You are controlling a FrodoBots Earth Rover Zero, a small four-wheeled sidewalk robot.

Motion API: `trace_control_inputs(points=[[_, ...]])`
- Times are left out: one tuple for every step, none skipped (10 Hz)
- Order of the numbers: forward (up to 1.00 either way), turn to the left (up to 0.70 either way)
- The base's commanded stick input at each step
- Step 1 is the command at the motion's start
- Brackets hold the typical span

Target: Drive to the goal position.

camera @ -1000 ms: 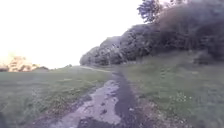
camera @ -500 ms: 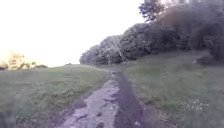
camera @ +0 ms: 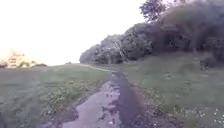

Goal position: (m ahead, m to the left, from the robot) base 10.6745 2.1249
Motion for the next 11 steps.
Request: trace_control_inputs(points=[[0.67, 0.00], [0.20, 0.00], [0.00, 0.00], [0.00, 0.00], [0.00, 0.00], [0.00, 0.00], [0.00, 0.00], [0.00, 0.00], [0.00, 0.00], [0.00, 0.00], [0.00, 0.00]])
